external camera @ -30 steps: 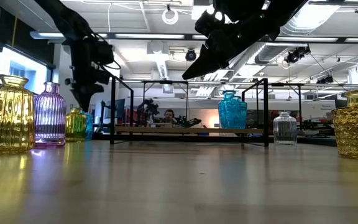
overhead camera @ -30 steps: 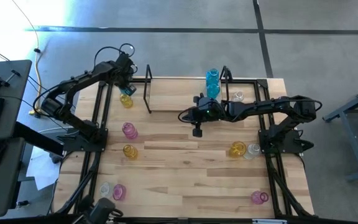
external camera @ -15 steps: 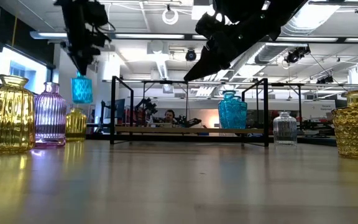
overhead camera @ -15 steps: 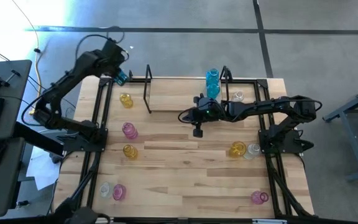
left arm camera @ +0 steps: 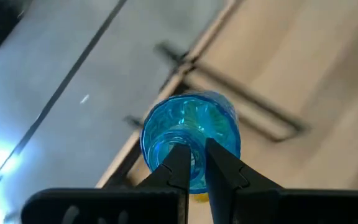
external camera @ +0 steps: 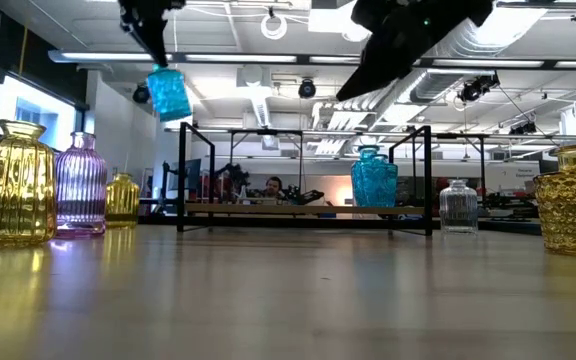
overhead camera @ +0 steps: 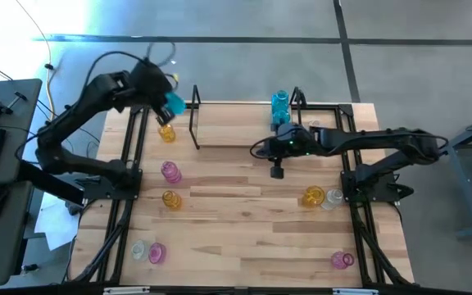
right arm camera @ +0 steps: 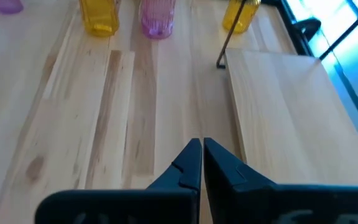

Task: Sort vases onto shelf
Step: Put the blue vase on the shelf aligned with the other blue vases

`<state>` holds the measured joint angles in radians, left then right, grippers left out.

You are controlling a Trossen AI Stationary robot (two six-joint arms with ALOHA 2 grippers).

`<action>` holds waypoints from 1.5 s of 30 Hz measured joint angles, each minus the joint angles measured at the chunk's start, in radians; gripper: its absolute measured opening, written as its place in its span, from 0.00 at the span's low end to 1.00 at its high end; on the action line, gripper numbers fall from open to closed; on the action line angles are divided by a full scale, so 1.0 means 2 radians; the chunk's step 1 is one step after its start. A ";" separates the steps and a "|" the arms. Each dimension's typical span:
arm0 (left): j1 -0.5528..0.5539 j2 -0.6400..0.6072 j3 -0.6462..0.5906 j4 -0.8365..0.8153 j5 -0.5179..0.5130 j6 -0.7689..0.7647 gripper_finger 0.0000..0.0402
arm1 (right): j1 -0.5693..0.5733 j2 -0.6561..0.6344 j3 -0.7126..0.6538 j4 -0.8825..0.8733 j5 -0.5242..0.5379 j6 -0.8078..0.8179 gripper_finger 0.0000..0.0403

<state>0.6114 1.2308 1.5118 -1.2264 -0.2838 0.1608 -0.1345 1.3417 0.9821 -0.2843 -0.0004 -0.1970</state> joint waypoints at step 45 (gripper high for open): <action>-0.267 0.358 0.018 0.276 0.116 -0.020 0.04 | 0.080 -0.151 -0.196 0.132 0.082 0.113 0.00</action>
<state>0.0778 1.9476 1.5479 -0.6745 -0.0527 0.1207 0.0254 1.0405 0.5896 -0.0204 0.1645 0.0292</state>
